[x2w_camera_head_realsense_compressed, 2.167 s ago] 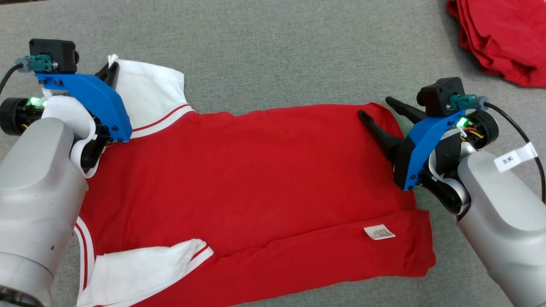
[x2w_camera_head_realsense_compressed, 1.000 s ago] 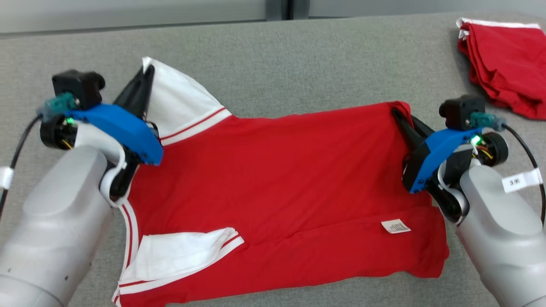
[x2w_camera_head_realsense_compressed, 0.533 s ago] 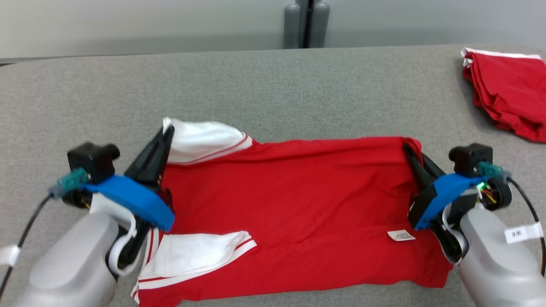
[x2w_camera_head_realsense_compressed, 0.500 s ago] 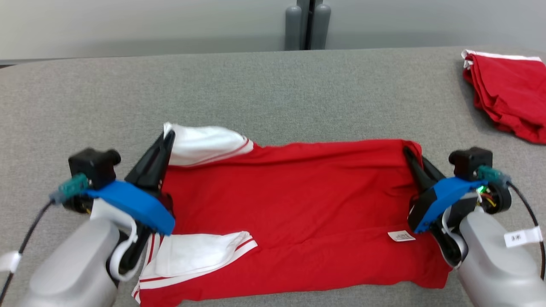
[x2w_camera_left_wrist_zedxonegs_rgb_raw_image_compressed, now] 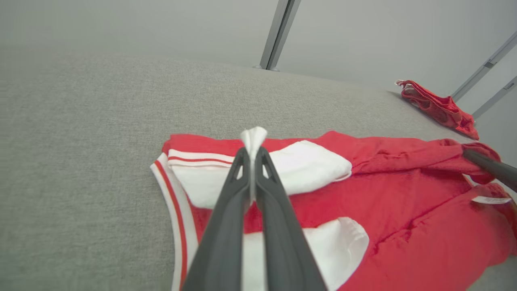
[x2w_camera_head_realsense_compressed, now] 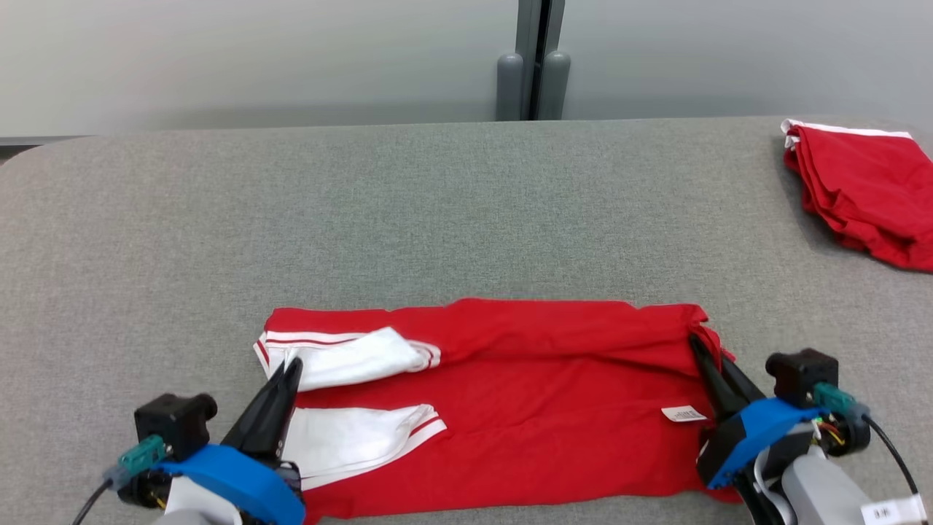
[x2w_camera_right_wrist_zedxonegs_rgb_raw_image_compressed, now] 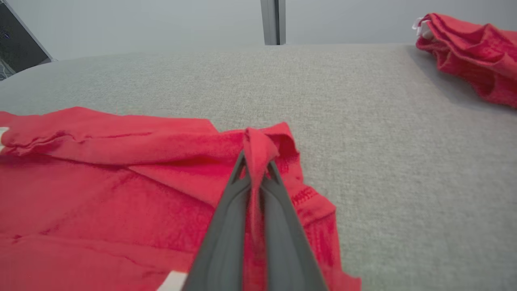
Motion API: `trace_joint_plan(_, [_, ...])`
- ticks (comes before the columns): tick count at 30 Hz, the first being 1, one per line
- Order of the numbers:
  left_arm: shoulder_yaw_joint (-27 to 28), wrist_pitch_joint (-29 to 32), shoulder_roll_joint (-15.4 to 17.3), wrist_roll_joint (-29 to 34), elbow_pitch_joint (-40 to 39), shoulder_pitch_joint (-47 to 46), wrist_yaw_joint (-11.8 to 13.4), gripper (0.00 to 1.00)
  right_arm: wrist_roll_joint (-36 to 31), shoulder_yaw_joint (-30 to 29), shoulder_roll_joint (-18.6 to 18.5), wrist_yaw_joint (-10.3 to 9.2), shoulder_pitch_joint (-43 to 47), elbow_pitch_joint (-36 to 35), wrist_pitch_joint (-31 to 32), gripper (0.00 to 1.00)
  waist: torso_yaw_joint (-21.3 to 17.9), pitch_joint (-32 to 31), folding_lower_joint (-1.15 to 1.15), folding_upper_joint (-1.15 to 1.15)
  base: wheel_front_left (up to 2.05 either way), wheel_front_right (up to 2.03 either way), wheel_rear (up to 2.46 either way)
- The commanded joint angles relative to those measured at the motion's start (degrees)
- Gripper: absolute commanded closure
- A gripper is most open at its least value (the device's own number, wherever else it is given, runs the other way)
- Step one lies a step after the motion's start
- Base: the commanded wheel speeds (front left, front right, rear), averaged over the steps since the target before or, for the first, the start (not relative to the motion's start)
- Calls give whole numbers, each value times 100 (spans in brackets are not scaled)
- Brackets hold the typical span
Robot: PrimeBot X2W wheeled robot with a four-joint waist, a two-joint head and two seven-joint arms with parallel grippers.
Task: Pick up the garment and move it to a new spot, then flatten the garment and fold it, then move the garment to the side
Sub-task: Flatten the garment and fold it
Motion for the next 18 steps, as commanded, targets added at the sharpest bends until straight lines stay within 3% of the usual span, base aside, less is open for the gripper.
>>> trace_joint_plan(1, [50,-25,1,27,-53,161,44,100,-73,-109,32,-1,204,-178,-32,100,5,-22,0,1,0,0,0])
trace_joint_plan(8, [88,-25,-96,124,-83,548,181,100,-324,-470,149,-1,873,-713,-33,100,20,-147,0,1,0,0,0])
trace_joint_plan(10, [139,-25,-139,127,-60,640,229,100,-363,-540,217,-1,1022,-803,-33,68,23,-174,0,1,0,0,0])
trace_joint_plan(11, [175,-25,-156,144,-49,674,242,93,-368,-557,245,-1,1108,-820,-33,17,25,-187,0,1,0,0,0])
trace_joint_plan(12, [202,-25,-174,198,-42,710,278,30,-371,-587,262,-1,1169,-858,-33,0,25,-199,0,1,0,0,0])
trace_joint_plan(13, [248,-25,-211,231,-36,753,310,0,-381,-625,270,-1,1212,-910,-33,0,23,-209,0,1,0,0,0])
trace_joint_plan(18, [705,-25,-408,642,-178,952,401,0,-413,-853,293,0,1422,-1265,-33,0,-1,-272,0,1,0,0,0])
